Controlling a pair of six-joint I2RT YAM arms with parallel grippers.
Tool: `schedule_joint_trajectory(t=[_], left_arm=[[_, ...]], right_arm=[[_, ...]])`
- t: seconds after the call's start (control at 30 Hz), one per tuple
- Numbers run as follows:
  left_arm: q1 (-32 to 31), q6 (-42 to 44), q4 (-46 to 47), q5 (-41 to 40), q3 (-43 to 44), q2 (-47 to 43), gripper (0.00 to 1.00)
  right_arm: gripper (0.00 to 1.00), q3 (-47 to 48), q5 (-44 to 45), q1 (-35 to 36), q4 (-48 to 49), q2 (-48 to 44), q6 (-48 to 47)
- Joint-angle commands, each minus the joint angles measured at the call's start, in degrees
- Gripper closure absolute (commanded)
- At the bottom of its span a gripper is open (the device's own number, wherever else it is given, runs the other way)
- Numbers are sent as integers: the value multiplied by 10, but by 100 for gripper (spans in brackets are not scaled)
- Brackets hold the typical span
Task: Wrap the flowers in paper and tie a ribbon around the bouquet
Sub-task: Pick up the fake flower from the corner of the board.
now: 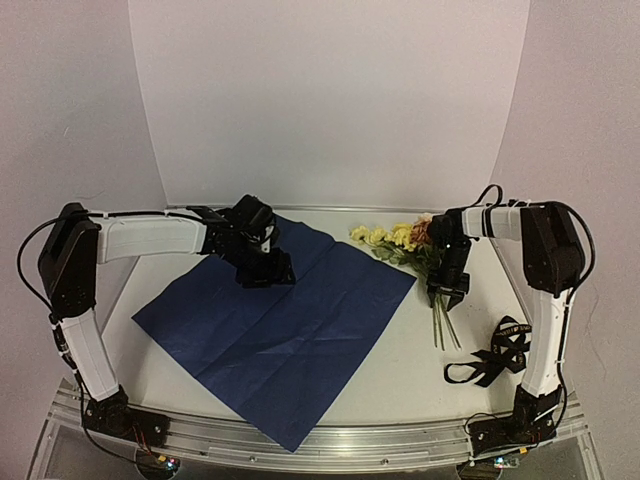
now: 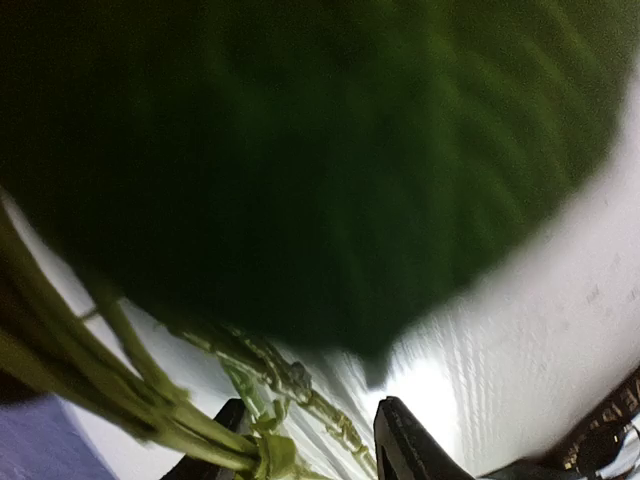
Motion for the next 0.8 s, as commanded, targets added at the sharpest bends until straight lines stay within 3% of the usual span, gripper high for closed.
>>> schedule_joint_trajectory(t=[0.0, 0.27, 0.5, 0.77], left_arm=[[-26, -13, 29, 4, 13, 24, 36], [-58, -46, 51, 0, -52, 14, 37], [-73, -71, 63, -2, -113, -23, 37], [-75, -64, 43, -22, -96, -51, 37]], right_arm=[[60, -7, 45, 28, -62, 2, 33], [75, -88, 33, 54, -25, -26, 70], [99, -184, 39, 85, 29, -70, 101], [100, -152, 24, 86, 44, -104, 39]])
